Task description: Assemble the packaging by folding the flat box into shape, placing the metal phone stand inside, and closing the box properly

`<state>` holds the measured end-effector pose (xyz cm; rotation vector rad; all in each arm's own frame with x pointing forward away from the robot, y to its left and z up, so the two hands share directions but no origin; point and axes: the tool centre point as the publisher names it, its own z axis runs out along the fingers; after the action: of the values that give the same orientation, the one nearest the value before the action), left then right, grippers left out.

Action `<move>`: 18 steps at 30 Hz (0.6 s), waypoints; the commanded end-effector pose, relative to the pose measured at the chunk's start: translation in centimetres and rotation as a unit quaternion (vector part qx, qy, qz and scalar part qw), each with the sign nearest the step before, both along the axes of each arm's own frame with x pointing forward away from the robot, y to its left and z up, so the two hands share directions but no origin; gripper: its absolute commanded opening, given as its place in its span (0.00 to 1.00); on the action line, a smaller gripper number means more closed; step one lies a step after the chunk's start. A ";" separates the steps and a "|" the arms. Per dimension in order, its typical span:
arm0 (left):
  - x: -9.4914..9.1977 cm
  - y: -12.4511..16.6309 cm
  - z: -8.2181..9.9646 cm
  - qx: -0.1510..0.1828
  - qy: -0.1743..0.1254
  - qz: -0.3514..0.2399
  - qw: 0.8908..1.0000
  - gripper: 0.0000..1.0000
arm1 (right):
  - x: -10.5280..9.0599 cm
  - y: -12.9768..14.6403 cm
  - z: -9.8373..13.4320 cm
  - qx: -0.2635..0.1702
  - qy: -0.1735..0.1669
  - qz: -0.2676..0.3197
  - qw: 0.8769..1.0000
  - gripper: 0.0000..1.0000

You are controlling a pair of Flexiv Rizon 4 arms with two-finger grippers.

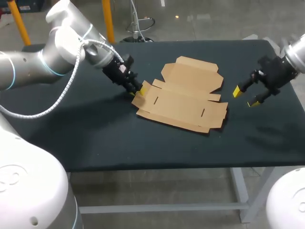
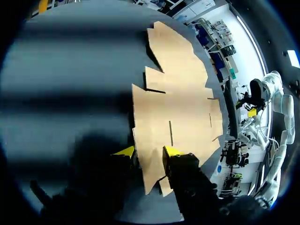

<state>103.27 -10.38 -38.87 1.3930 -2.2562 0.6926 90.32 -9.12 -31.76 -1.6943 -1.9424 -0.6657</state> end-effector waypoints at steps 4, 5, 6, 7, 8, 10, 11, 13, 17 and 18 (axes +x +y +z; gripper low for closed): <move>-0.6 0.8 0.3 -0.003 -0.007 0.020 1.000 0.00 | 0.3 -0.1 -0.1 0.004 0.005 0.005 1.000 1.00; -0.6 1.0 0.3 -0.004 -0.008 0.023 1.000 0.00 | 0.3 -0.1 -0.1 0.004 0.005 0.006 1.000 1.00; -0.7 1.1 0.4 -0.004 -0.009 0.029 1.000 0.00 | 0.3 0.0 -0.1 0.005 0.005 0.006 1.000 1.00; -0.8 1.3 0.5 -0.006 -0.009 0.032 0.999 0.00 | 0.3 0.0 -0.1 0.005 0.005 0.006 1.000 1.00; -0.9 1.6 0.7 -0.007 -0.010 0.043 0.999 0.00 | 0.3 0.0 -0.1 0.005 0.005 0.007 1.000 1.00; -1.2 2.0 1.0 -0.007 -0.009 0.055 0.998 0.00 | 0.3 0.0 -0.1 0.005 0.004 0.007 1.000 1.00; -1.5 2.3 1.2 -0.008 -0.009 0.063 0.998 0.00 | 0.2 0.0 -0.1 0.005 0.004 0.007 1.000 1.00; -2.0 2.9 1.6 -0.005 -0.007 0.084 0.996 0.00 | 0.2 0.0 -0.1 0.006 0.004 0.007 1.000 1.00; -2.9 4.7 2.2 0.011 0.000 0.128 0.992 0.00 | 0.2 0.1 -0.2 0.009 0.005 0.008 1.000 1.00; -3.2 5.2 2.3 0.013 0.001 0.136 0.991 0.00 | 0.2 0.1 -0.2 0.010 0.005 0.009 1.000 1.00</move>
<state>102.27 -6.35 -38.04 1.6690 -2.0933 0.7072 90.40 -8.79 -31.91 -1.6756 -1.9394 -0.6658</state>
